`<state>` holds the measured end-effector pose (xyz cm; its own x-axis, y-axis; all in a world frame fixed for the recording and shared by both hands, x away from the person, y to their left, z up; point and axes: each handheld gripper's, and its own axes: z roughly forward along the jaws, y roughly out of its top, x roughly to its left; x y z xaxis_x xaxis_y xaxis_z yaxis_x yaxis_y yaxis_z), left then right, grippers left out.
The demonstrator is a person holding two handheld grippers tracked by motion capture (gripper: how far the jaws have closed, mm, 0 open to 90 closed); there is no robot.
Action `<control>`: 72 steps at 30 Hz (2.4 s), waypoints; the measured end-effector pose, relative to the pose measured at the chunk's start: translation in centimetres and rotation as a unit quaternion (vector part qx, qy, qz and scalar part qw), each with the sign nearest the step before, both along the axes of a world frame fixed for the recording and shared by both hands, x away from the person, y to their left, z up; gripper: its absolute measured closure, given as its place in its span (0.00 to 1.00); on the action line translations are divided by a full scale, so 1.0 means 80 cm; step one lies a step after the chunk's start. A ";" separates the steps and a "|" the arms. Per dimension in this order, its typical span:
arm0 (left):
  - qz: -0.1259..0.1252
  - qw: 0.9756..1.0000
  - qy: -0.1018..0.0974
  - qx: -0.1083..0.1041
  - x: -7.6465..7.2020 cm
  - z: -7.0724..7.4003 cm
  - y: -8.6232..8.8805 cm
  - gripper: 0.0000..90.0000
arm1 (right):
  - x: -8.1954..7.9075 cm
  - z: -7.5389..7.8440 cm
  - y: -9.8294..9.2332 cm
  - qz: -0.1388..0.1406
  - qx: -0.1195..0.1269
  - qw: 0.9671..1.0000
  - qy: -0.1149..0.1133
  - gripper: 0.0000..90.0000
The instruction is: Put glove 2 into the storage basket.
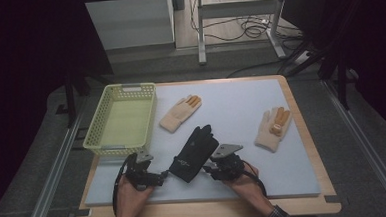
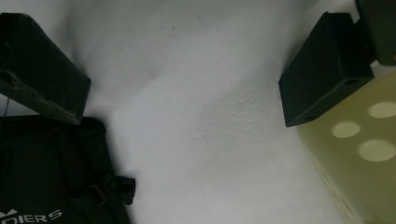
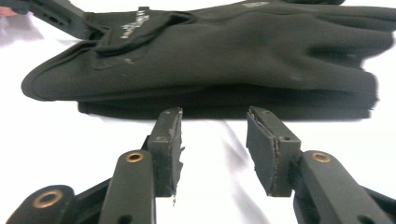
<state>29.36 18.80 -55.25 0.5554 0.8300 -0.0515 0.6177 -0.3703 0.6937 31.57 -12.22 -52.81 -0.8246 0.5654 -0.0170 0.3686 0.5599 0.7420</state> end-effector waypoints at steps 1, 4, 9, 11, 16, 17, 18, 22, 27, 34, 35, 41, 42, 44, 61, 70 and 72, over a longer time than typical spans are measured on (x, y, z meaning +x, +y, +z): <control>0.000 1.000 -0.001 0.000 0.000 0.000 0.000 0.03 | 0.001 0.003 -0.007 -0.005 0.001 1.000 -0.002 0.57; 0.004 1.000 -0.001 -0.004 0.000 0.000 0.001 0.04 | 0.004 0.008 -0.023 -0.016 0.001 1.000 -0.002 0.51; 0.005 1.000 -0.002 -0.003 -0.001 0.000 0.001 0.05 | 0.008 0.012 -0.052 -0.033 -0.005 0.999 -0.005 0.42; 0.005 1.000 -0.002 -0.003 -0.001 0.000 0.001 0.05 | 0.009 0.011 -0.066 -0.046 -0.007 0.999 -0.008 0.38; 0.005 1.000 -0.002 -0.003 -0.001 0.000 0.001 0.05 | 0.011 0.007 -0.098 -0.069 -0.008 0.998 -0.011 0.32; 0.005 1.000 -0.002 -0.003 -0.001 0.000 0.001 0.05 | 0.011 0.006 -0.103 -0.074 -0.011 0.997 -0.013 0.31; 0.005 1.000 -0.002 -0.003 -0.001 0.000 0.001 0.05 | 0.011 0.006 -0.108 -0.078 -0.013 0.997 -0.015 0.30; 0.005 1.000 -0.002 -0.003 -0.001 0.000 0.001 0.05 | 0.011 0.002 -0.124 -0.091 -0.024 0.995 -0.024 0.28; 0.004 1.000 -0.002 -0.003 0.000 0.000 0.002 0.05 | 0.016 -0.005 -0.134 -0.102 -0.018 0.995 -0.005 0.24; -0.002 1.000 -0.004 -0.004 -0.001 0.001 0.005 0.07 | 0.016 -0.006 -0.135 -0.103 -0.018 0.995 -0.007 0.23; -0.005 1.000 -0.005 -0.005 -0.002 0.001 0.006 0.08 | 0.016 -0.006 -0.135 -0.103 -0.018 0.995 -0.007 0.23; -0.015 1.000 0.012 -0.014 -0.005 0.008 0.010 0.08 | 0.015 -0.006 -0.135 -0.103 -0.017 0.994 -0.007 0.23; -0.016 1.000 0.012 -0.018 -0.006 0.010 0.011 0.08 | 0.015 -0.006 -0.135 -0.103 -0.017 0.994 -0.007 0.23; -0.019 1.000 0.012 -0.022 -0.008 0.016 0.010 0.08 | 0.015 -0.006 -0.135 -0.103 -0.018 0.994 -0.007 0.23; -0.075 0.997 0.019 -0.030 -0.004 0.061 -0.035 0.00 | 0.015 -0.006 -0.135 -0.104 -0.018 0.994 -0.007 0.23; -0.094 0.995 0.023 -0.011 0.024 0.073 -0.080 0.00 | 0.015 -0.006 -0.135 -0.104 -0.017 0.994 -0.007 0.23; -0.098 0.995 0.024 -0.009 0.030 0.074 -0.090 0.00 | 0.015 -0.006 -0.135 -0.104 -0.017 0.994 -0.007 0.23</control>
